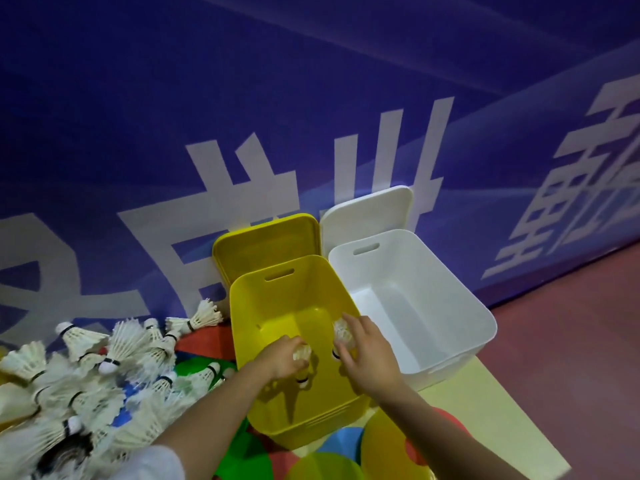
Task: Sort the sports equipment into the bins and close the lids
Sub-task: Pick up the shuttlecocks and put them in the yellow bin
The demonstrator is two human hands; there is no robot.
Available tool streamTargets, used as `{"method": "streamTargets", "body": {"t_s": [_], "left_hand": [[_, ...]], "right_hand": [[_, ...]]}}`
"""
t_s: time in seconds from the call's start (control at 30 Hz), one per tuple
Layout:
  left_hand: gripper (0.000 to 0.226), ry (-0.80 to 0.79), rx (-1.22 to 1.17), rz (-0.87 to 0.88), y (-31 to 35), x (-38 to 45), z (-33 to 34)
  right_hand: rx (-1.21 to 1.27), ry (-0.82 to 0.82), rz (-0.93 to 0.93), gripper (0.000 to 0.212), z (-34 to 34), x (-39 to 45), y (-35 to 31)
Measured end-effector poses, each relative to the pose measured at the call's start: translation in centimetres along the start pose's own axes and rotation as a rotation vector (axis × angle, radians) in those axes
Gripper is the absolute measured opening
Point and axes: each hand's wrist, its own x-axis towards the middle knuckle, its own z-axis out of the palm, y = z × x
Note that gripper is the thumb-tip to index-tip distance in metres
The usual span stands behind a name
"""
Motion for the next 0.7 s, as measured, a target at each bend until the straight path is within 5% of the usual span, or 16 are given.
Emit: {"method": "streamTargets", "body": {"t_s": [0.2, 0.37, 0.5, 0.7], "left_hand": [[0.062, -0.153, 0.176, -0.054, -0.1, -0.3, 1.4], [0.045, 0.251, 0.072, 0.143, 0.9, -3.2, -3.2], [0.042, 0.561, 0.029, 0.219, -1.5, -7.1, -5.3], [0.066, 0.673, -0.275, -0.112, -4.2, -9.3, -2.6]], "right_hand": [[-0.074, -0.054, -0.050, 0.051, 0.1, -0.1, 0.0], [-0.158, -0.126, -0.104, 0.052, 0.4, -0.1, 0.6], [-0.318, -0.386, -0.035, 0.042, 0.3, 0.9, -1.0], [-0.277, -0.648, -0.087, 0.047, 5.2, 5.5, -2.6]]}}
